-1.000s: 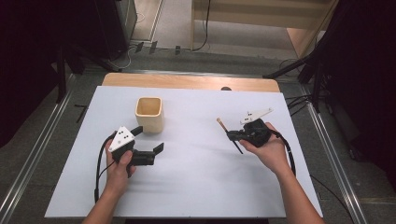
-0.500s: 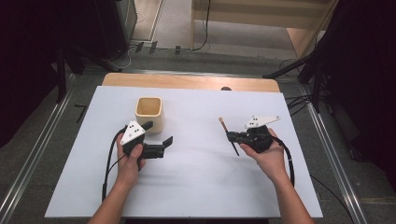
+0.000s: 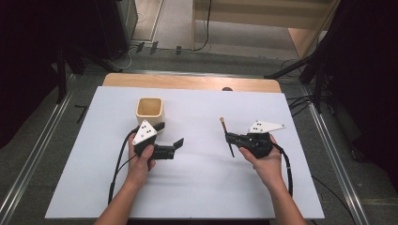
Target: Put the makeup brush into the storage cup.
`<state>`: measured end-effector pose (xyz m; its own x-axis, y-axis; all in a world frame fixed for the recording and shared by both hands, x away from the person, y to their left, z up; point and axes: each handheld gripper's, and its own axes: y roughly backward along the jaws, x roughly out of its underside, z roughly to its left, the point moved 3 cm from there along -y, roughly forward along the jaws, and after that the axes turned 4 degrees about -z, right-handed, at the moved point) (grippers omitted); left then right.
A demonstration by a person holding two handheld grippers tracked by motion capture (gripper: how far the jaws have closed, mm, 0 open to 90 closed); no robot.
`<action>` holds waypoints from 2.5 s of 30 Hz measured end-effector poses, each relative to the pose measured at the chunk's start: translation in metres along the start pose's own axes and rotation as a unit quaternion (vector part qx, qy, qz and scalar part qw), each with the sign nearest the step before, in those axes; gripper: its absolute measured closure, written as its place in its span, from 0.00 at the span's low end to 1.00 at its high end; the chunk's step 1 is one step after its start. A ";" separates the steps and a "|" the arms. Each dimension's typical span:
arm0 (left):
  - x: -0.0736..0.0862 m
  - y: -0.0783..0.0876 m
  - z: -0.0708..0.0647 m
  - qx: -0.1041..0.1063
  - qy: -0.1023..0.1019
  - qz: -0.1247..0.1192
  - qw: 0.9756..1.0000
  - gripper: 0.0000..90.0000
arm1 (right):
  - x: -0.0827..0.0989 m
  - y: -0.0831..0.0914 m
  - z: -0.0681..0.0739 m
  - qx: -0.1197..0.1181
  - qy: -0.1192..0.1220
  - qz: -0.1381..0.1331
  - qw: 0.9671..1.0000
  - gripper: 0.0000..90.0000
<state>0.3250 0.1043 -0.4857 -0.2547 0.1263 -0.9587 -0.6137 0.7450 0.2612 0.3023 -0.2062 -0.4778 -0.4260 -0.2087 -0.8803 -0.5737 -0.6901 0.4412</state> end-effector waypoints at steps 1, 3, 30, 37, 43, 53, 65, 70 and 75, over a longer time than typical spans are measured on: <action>0.000 -0.001 -0.003 0.005 0.000 0.001 1.000 0.07 | 0.000 0.000 0.001 -0.002 -0.002 -0.004 1.000 0.94; 0.001 -0.004 -0.007 0.013 0.001 0.001 1.000 0.07 | -0.001 0.001 0.004 -0.003 -0.007 -0.016 1.000 0.94; 0.003 -0.025 -0.060 0.106 0.019 0.015 0.994 0.21 | -0.020 -0.004 0.037 -0.046 -0.027 -0.098 0.994 0.94; 0.003 -0.028 -0.066 0.123 0.036 0.017 0.992 0.32 | -0.021 -0.009 0.048 -0.060 -0.024 -0.106 0.992 0.94; 0.003 -0.030 -0.071 0.137 0.047 0.017 0.989 0.41 | -0.021 -0.015 0.055 -0.063 -0.021 -0.112 0.991 0.94; 0.002 -0.030 -0.074 0.147 0.055 0.016 0.987 0.54 | -0.020 -0.021 0.064 -0.077 -0.026 -0.117 0.990 0.94; 0.002 -0.030 -0.070 0.156 0.072 0.018 0.985 0.73 | -0.019 -0.024 0.070 -0.083 -0.024 -0.128 0.988 0.94; 0.002 -0.030 -0.069 0.157 0.075 0.017 0.985 0.78 | -0.018 -0.025 0.071 -0.083 -0.022 -0.126 0.988 0.94; 0.001 -0.029 -0.067 0.165 0.081 0.016 0.983 0.90 | -0.017 -0.027 0.071 -0.083 -0.021 -0.123 0.989 0.94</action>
<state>0.2923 0.0386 -0.4869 -0.4019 0.0661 -0.9133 -0.3356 0.9173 0.2141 0.2750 -0.1348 -0.4620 -0.3180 0.0069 -0.9481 -0.5429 -0.8211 0.1761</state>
